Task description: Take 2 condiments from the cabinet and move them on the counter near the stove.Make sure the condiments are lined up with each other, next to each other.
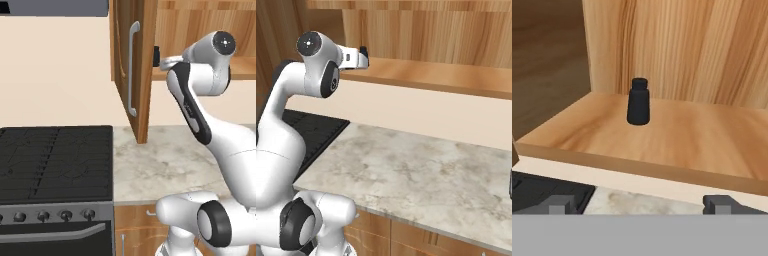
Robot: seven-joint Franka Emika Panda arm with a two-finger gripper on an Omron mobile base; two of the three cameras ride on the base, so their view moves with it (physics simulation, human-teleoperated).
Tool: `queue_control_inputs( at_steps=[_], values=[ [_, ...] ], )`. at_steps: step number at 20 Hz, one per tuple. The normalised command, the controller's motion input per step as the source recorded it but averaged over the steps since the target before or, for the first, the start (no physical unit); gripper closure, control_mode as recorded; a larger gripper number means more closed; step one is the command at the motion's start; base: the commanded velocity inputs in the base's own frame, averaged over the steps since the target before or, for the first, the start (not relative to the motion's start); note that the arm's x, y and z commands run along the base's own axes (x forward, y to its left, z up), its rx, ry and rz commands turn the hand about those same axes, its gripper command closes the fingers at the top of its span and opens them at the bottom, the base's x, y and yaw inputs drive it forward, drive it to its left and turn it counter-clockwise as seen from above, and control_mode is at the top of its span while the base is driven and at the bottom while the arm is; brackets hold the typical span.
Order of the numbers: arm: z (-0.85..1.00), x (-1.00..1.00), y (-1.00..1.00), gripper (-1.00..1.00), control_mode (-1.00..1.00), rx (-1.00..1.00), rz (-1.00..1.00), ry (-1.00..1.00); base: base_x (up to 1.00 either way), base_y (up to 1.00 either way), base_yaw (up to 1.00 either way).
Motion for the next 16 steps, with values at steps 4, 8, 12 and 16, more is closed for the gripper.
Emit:
queue_control_inputs(
  at_steps=[4, 8, 12, 16],
  values=[
    [-0.19, 0.29, 0.07, -1.0, -1.0, -0.02, 0.0, 0.0, 0.0, 0.0, 0.0],
    [0.0, 0.26, 0.21, -1.0, -1.0, 0.0, 0.0, 0.0, 0.0, 0.0, 0.0],
    [0.0, 0.31, 0.16, -1.0, -1.0, 0.0, 0.0, 0.01, 0.0, 0.0, 0.0],
    [0.0, 0.35, 0.0, -1.0, -1.0, 0.0, 0.0, 0.02, 0.0, 0.0, 0.0]
  ],
)
